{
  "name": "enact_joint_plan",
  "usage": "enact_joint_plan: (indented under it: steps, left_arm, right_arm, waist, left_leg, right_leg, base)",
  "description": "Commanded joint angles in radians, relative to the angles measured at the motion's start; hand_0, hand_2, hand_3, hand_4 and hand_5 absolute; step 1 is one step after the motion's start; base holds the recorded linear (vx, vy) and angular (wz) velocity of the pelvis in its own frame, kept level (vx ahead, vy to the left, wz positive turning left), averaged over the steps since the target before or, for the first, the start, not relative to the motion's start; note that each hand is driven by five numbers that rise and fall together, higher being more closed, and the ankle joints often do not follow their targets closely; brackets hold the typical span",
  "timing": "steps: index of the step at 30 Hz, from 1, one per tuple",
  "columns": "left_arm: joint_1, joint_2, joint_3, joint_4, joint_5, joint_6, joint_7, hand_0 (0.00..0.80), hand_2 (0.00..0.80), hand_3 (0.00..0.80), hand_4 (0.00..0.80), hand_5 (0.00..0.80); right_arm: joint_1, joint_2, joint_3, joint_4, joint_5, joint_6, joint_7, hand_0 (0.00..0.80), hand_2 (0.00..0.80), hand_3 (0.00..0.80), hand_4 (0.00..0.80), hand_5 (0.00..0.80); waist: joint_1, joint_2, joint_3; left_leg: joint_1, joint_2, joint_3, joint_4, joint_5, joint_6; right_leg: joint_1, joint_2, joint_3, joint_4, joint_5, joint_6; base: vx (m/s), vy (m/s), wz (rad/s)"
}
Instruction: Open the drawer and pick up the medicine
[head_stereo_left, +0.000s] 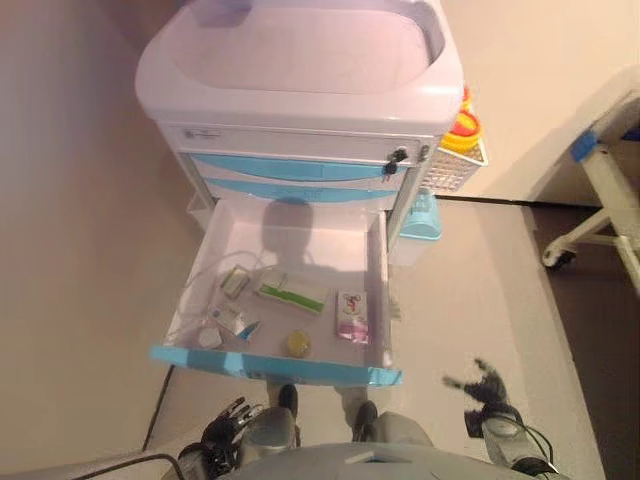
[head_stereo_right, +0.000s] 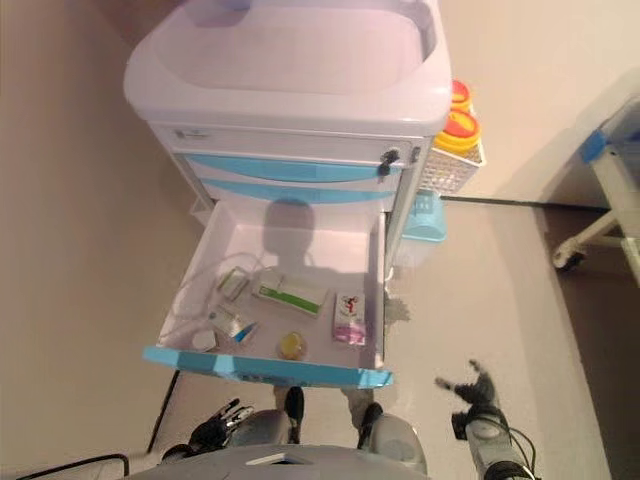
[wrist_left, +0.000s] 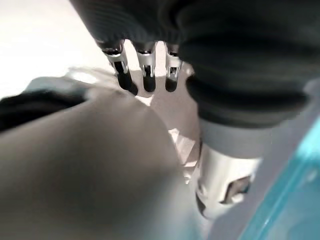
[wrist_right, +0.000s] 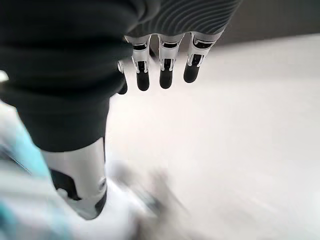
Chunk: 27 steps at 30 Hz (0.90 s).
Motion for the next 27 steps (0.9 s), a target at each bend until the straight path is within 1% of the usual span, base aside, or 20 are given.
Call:
enact_joint_plan:
  steps: [1, 3, 4, 5, 6, 7, 8, 9, 10, 11, 13, 16, 20, 22, 27]
  left_arm:
    - [-0.011, -0.042, -0.052, -0.014, 0.107, 0.002, 0.052, 0.000, 0.000, 0.000, 0.000, 0.000]
    - [-0.006, -0.047, -0.055, 0.013, 0.157, 0.016, 0.063, 0.000, 0.000, 0.000, 0.000, 0.000]
    - [-0.005, -0.048, -0.051, 0.029, 0.172, 0.020, 0.070, 0.000, 0.000, 0.000, 0.000, 0.000]
    - [-0.003, -0.045, -0.034, 0.051, 0.183, 0.031, 0.073, 0.000, 0.000, 0.000, 0.000, 0.000]
    - [-0.003, -0.043, -0.024, 0.063, 0.185, 0.038, 0.076, 0.000, 0.000, 0.000, 0.000, 0.000]
    - [-0.001, -0.038, 0.000, 0.088, 0.201, 0.050, 0.074, 0.000, 0.000, 0.000, 0.000, 0.000]
    - [0.000, -0.034, 0.009, 0.098, 0.211, 0.054, 0.072, 0.000, 0.000, 0.000, 0.000, 0.000]
    - [0.004, -0.030, 0.016, 0.112, 0.221, 0.055, 0.071, 0.000, 0.000, 0.000, 0.000, 0.000]
    - [0.006, -0.024, 0.027, 0.125, 0.242, 0.057, 0.067, 0.000, 0.000, 0.000, 0.000, 0.000]
    - [0.007, -0.022, 0.031, 0.130, 0.249, 0.058, 0.066, 0.000, 0.000, 0.000, 0.000, 0.000]
    - [0.003, -0.009, 0.038, 0.142, 0.251, 0.059, 0.058, 0.000, 0.000, 0.000, 0.000, 0.000]
    - [-0.003, -0.002, 0.036, 0.145, 0.250, 0.054, 0.048, 0.000, 0.000, 0.000, 0.000, 0.000]
    - [-0.020, -0.003, 0.015, 0.128, 0.257, 0.047, 0.032, 0.000, 0.000, 0.000, 0.000, 0.000]
    - [-0.032, 0.000, -0.003, 0.118, 0.281, 0.048, 0.022, 0.000, 0.000, 0.000, 0.000, 0.000]
    - [-0.048, -0.001, -0.033, 0.095, 0.290, 0.056, 0.017, 0.000, 0.000, 0.000, 0.000, 0.000]
  right_arm:
    - [-0.059, -0.075, -0.002, -0.213, -0.152, -0.015, -0.123, 0.000, 0.000, 0.000, 0.000, 0.000]
    - [-0.076, -0.098, 0.028, -0.356, -0.286, -0.054, -0.058, 0.000, 0.000, 0.000, 0.000, 0.000]
    - [-0.087, -0.121, 0.054, -0.422, -0.341, -0.064, -0.005, 0.000, 0.000, 0.000, 0.000, 0.000]
    - [-0.101, -0.154, 0.086, -0.475, -0.378, -0.107, 0.097, 0.000, 0.000, 0.000, 0.000, 0.000]
    - [-0.110, -0.176, 0.106, -0.503, -0.396, -0.124, 0.144, 0.000, 0.000, 0.000, 0.000, 0.000]
    - [-0.127, -0.214, 0.146, -0.537, -0.427, -0.179, 0.230, 0.000, 0.000, 0.000, 0.000, 0.000]
    - [-0.135, -0.233, 0.163, -0.546, -0.440, -0.206, 0.276, 0.000, 0.000, 0.000, 0.000, 0.000]
    - [-0.147, -0.255, 0.192, -0.555, -0.483, -0.254, 0.334, 0.000, 0.000, 0.000, 0.000, 0.000]
    - [-0.163, -0.293, 0.237, -0.575, -0.530, -0.292, 0.379, 0.000, 0.000, 0.000, 0.000, 0.000]
    - [-0.170, -0.308, 0.256, -0.582, -0.549, -0.316, 0.406, 0.000, 0.000, 0.000, 0.000, 0.000]
    - [-0.215, -0.339, 0.333, -0.589, -0.614, -0.350, 0.455, 0.000, 0.000, 0.000, 0.000, 0.000]
    - [-0.276, -0.351, 0.423, -0.565, -0.699, -0.362, 0.475, 0.000, 0.000, 0.000, 0.000, 0.000]
    - [-0.349, -0.334, 0.553, -0.504, -0.818, -0.344, 0.468, 0.000, 0.000, 0.000, 0.000, 0.000]
    - [-0.377, -0.320, 0.596, -0.467, -0.854, -0.335, 0.448, 0.000, 0.000, 0.000, 0.000, 0.000]
    - [-0.421, -0.293, 0.660, -0.400, -0.913, -0.316, 0.422, 0.000, 0.000, 0.000, 0.000, 0.000]
  waist:
    - [-0.027, 0.008, 0.015]
    - [-0.033, 0.012, 0.007]
    - [-0.033, 0.014, 0.003]
    - [-0.031, 0.013, -0.003]
    - [-0.028, 0.013, -0.007]
    - [-0.019, 0.010, -0.011]
    - [-0.014, 0.008, -0.016]
    - [-0.005, 0.005, -0.019]
    - [0.009, 0.002, -0.020]
    - [0.015, 0.000, -0.024]
    - [0.037, -0.001, -0.028]
    - [0.064, 0.001, -0.031]
    - [0.109, 0.005, -0.035]
    - [0.126, 0.006, -0.034]
    - [0.150, 0.011, -0.033]
  left_leg:
    - [0.026, -0.064, -0.002, 0.056, -0.101, 0.030]
    - [0.031, -0.066, 0.000, 0.043, -0.100, 0.031]
    - [0.033, -0.066, 0.001, 0.037, -0.099, 0.031]
    - [0.033, -0.066, 0.003, 0.032, -0.098, 0.030]
    - [0.032, -0.066, 0.004, 0.029, -0.097, 0.028]
    - [0.036, -0.066, 0.003, 0.024, -0.097, 0.026]
    - [0.031, -0.067, 0.001, 0.022, -0.094, 0.025]
    - [0.032, -0.068, -0.004, 0.018, -0.093, 0.023]
    - [0.036, -0.070, -0.011, 0.014, -0.093, 0.022]
    - [0.032, -0.071, -0.015, 0.012, -0.089, 0.021]
    - [0.030, -0.075, -0.030, 0.005, -0.082, 0.018]
    - [0.031, -0.078, -0.052, -0.011, -0.070, 0.014]
    - [0.025, -0.077, -0.084, -0.046, -0.042, 0.006]
    - [0.018, -0.076, -0.097, -0.060, -0.028, 0.003]
    - [0.003, -0.077, -0.115, -0.074, -0.008, -0.004]
  right_leg:
    - [0.115, 0.051, 0.018, -0.157, 0.090, 0.018]
    - [0.113, 0.051, 0.027, -0.163, 0.089, 0.022]
    - [0.113, 0.050, 0.028, -0.165, 0.088, 0.023]
    - [0.112, 0.049, 0.029, -0.167, 0.086, 0.025]
    - [0.111, 0.048, 0.027, -0.169, 0.086, 0.025]
    - [0.117, 0.046, 0.023, -0.173, 0.082, 0.025]
    - [0.115, 0.043, 0.018, -0.177, 0.084, 0.026]
    - [0.118, 0.041, 0.011, -0.180, 0.083, 0.026]
    - [0.127, 0.038, 0.002, -0.184, 0.080, 0.026]
    - [0.126, 0.036, -0.003, -0.187, 0.083, 0.027]
    - [0.132, 0.030, -0.020, -0.191, 0.082, 0.026]
    - [0.140, 0.024, -0.044, -0.195, 0.081, 0.025]
    - [0.145, 0.014, -0.085, -0.201, 0.081, 0.027]
    - [0.143, 0.010, -0.103, -0.203, 0.084, 0.028]
    - [0.137, 0.002, -0.135, -0.210, 0.092, 0.032]
  base:
    - [-0.009, 0.066, -0.17]
    - [-0.022, 0.061, -0.18]
    - [-0.041, 0.054, -0.09]
    - [-0.040, 0.042, 0.02]
    - [-0.038, 0.035, 0.05]
    - [-0.032, 0.019, 0.08]
    - [-0.037, 0.015, 0.06]
    - [-0.033, 0.002, 0.09]
    - [-0.033, 0.001, 0.15]
    - [-0.039, 0.006, 0.22]
    - [-0.048, 0.019, 0.28]
    - [-0.040, 0.021, 0.30]
    - [-0.060, 0.008, 0.31]
    - [-0.079, -0.005, 0.35]
    - [-0.060, 0.010, 0.35]
